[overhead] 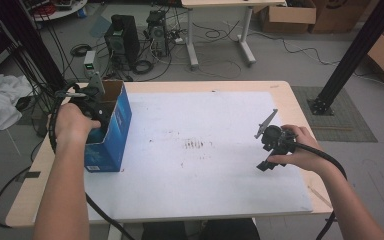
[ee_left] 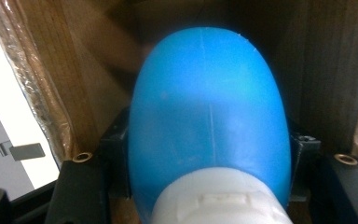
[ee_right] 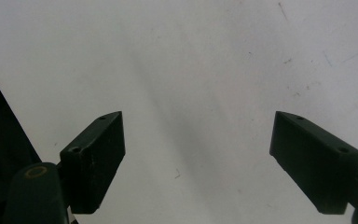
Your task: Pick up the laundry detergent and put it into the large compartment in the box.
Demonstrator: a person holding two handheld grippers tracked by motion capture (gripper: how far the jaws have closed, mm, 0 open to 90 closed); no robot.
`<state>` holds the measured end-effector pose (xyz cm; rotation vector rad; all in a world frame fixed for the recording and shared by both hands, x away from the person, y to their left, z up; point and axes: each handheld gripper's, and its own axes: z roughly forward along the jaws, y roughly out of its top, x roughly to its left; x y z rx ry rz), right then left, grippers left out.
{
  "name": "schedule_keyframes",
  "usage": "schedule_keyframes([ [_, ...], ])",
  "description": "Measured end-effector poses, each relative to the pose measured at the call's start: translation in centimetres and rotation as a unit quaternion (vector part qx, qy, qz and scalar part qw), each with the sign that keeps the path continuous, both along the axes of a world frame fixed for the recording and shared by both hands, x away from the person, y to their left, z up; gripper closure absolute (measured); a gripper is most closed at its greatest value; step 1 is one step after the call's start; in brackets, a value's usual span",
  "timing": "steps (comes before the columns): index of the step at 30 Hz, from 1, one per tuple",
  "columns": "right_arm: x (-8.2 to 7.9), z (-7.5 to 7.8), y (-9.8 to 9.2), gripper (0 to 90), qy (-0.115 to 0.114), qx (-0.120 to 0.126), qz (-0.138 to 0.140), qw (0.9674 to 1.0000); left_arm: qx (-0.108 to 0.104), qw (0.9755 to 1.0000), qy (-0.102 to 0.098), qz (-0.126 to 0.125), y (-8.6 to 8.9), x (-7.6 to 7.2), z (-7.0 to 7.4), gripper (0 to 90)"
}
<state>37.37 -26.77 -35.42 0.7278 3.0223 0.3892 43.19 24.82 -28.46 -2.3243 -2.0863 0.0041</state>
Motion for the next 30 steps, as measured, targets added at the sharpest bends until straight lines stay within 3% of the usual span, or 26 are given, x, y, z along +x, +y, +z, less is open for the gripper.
schedule_keyframes([
  [12, -0.13, 0.12, -0.25, 17.9, -0.002, -0.001, -0.001, 1.0000, 0.013, 0.9999, -0.004, -0.005, -0.66, -0.13, -0.06, 37.3],
  [30, -0.27, 0.25, -0.30, 17.9, -0.004, 0.001, 0.000, 1.0000, 0.010, 0.9999, -0.007, -0.001, -0.57, -0.26, -0.06, 37.1],
])
